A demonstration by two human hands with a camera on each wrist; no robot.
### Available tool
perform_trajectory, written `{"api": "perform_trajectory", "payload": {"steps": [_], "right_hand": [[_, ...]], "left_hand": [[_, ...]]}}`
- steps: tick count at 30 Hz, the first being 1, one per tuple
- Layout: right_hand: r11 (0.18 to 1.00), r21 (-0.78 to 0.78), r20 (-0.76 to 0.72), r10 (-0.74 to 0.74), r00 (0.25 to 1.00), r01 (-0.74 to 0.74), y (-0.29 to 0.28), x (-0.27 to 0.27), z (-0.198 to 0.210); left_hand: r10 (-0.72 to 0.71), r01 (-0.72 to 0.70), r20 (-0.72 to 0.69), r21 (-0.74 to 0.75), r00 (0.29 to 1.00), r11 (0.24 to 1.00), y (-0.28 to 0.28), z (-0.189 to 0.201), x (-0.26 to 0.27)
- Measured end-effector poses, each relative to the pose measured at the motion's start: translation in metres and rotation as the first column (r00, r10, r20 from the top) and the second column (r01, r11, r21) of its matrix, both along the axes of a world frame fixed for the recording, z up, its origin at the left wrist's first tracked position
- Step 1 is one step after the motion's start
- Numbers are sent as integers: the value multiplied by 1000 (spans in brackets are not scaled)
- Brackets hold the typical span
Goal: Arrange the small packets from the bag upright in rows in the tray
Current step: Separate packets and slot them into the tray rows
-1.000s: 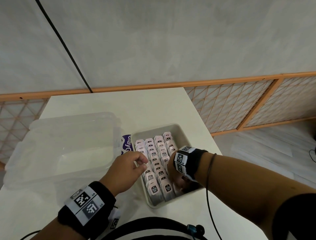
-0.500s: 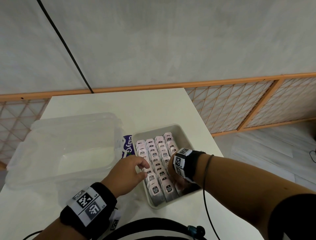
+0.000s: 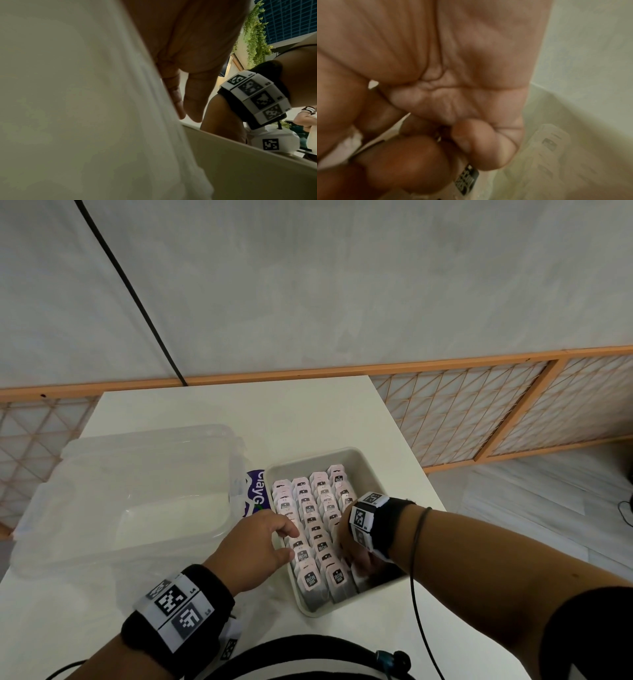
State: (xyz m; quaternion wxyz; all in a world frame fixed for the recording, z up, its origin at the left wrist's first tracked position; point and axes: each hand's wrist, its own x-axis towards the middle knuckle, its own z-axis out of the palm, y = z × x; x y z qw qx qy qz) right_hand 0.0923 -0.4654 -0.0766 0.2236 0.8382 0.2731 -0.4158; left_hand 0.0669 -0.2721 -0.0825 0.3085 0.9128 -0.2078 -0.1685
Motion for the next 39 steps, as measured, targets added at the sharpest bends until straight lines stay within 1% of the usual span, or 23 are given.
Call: {"api": "perform_trajectory", "payload": {"steps": [3, 4, 6, 9, 12, 13, 15, 16, 17, 18, 19, 20, 21, 23, 25, 27, 29, 32, 34, 37, 39], "right_hand": [[996, -20, -5, 89, 996, -89, -4, -4, -4], [992, 14, 25, 121, 992, -121, -5, -3, -6], [991, -14, 8, 135, 991, -135, -3, -3, -4], [987, -111, -11, 119, 993, -119, -7, 2, 5], [947, -158, -5, 283, 959, -281, -9, 8, 13], [948, -148, -16, 283, 959, -282, -10, 7, 15], [987, -56, -21, 152, 988, -153, -9, 8, 10], [995, -19, 1, 98, 995, -98, -8, 7, 12], [999, 32, 34, 13, 999, -14, -4, 5, 16], [991, 107, 51, -84, 995, 79, 1, 4, 22], [974, 183, 60, -149, 987, 136, 6, 1, 30], [949, 270, 76, -190, 979, 163, 11, -2, 38], [908, 376, 86, -235, 968, 186, 14, -8, 46], [798, 555, 45, -311, 949, 235, 24, -24, 61], [709, 650, -47, -321, 946, 273, 37, -45, 75], [674, 677, -127, -290, 949, 297, 53, -65, 80], [693, 669, -137, -240, 961, 268, 69, -80, 76], [788, 596, -52, -159, 986, 158, 89, -95, 60], [843, 522, -21, -138, 990, 129, 100, -102, 43], [908, 411, -32, -78, 996, 84, 112, -113, 17], [951, 305, -45, -48, 998, 59, 114, -119, 0]], "left_hand": [[-2, 2, 0, 0, 1000, 1000, 0, 0, 0], [-3, 3, -4, 0, 1000, 1000, 0, 0, 1], [-6, 6, -8, -6, 1000, 1000, 1, 1, 0], [-6, 6, -20, -42, 1000, 999, 2, 5, -1], [-5, 4, -12, -97, 1000, 995, 5, 16, 0], [-2, 2, -3, -117, 1000, 993, 6, 20, 0], [2, -1, 2, -161, 1000, 987, 9, 30, -2], [2, -2, 2, -179, 1000, 984, 11, 35, -3], [2, -1, 2, -190, 1000, 982, 15, 40, -4], [1, -1, 1, -191, 1000, 982, 19, 44, -6], [-1, 1, 1, -183, 1000, 983, 25, 49, -8], [-3, 3, -2, -171, 1000, 985, 33, 53, -11], [-6, 4, -8, -158, 1000, 987, 42, 57, -13], [-9, 7, -17, -125, 1000, 992, 63, 64, -20], [-2, 1, -17, -62, 1000, 998, 85, 70, -28], [11, -10, -9, 27, 1000, 1000, 106, 75, -36], [22, -22, -2, 109, 1000, 994, 123, 76, -43], [26, -26, 3, 233, 1000, 972, 140, 72, -55], [32, -31, 2, 310, 999, 950, 146, 65, -64], [67, -65, 6, 346, 998, 936, 151, 51, -75], [112, -122, 47, 317, 993, 941, 151, 43, -82]]}}
